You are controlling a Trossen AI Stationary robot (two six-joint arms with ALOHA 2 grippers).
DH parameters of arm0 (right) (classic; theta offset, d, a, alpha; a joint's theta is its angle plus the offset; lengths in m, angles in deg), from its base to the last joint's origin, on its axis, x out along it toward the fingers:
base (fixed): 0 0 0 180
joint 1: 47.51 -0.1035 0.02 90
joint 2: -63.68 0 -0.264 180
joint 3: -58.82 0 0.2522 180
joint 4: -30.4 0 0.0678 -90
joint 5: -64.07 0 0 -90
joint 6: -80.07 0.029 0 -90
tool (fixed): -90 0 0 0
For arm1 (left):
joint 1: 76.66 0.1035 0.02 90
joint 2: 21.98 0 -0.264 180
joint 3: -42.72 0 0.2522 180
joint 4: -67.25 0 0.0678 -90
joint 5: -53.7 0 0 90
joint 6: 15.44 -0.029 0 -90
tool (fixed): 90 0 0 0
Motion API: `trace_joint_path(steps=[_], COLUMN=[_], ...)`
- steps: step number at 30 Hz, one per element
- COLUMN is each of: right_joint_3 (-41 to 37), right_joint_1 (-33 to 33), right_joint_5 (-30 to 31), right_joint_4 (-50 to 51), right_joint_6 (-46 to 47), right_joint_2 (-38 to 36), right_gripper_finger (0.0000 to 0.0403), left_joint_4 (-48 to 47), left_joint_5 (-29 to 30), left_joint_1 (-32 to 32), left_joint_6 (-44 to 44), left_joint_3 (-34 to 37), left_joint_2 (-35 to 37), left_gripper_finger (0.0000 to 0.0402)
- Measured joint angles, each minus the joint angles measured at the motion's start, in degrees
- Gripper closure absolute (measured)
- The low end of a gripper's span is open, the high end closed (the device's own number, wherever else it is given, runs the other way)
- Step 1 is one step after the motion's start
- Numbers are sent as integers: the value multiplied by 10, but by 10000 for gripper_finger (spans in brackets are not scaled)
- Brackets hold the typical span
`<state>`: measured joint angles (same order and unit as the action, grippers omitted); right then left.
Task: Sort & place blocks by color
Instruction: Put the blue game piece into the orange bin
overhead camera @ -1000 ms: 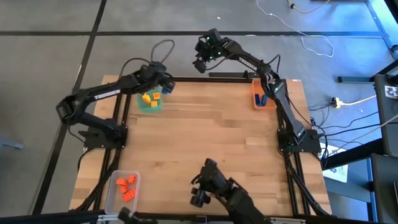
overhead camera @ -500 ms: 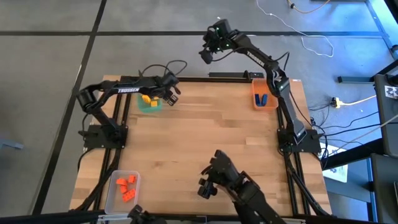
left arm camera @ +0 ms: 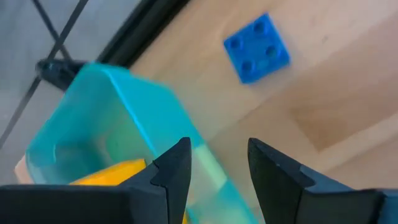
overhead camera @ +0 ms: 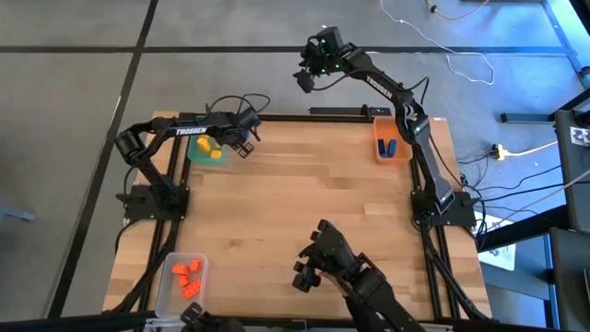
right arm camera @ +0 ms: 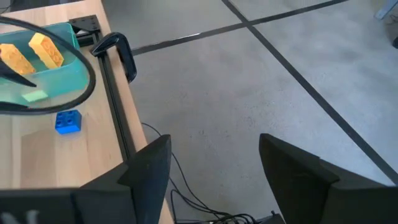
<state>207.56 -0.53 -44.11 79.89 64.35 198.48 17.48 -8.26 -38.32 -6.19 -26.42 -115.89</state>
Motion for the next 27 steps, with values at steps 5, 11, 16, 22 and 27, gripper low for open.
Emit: trace_joint_path(steps=[5, 11, 16, 22, 27], right_joint_3=[0, 0, 0, 0, 0], right_joint_1=[0, 0, 0, 0, 0], right_joint_5=[0, -1, -1, -1, -1], right_joint_4=[0, 0, 1, 1, 1], right_joint_6=[0, 1, 0, 0, 0], right_joint_2=[0, 0, 0, 0, 0], right_gripper_finger=[159, 159, 159, 159, 159], left_joint_4=[79, 101, 97, 105, 125], left_joint_5=[-43, -96, -122, -263, -249], left_joint_1=[-1, 4, 29, 80, 98], left_joint_6=[-78, -295, -496, -541, -583], left_joint_3=[0, 0, 0, 0, 0], left_joint_2=[7, 7, 5, 5, 5], left_gripper_finger=[253, 253, 253, 253, 253])
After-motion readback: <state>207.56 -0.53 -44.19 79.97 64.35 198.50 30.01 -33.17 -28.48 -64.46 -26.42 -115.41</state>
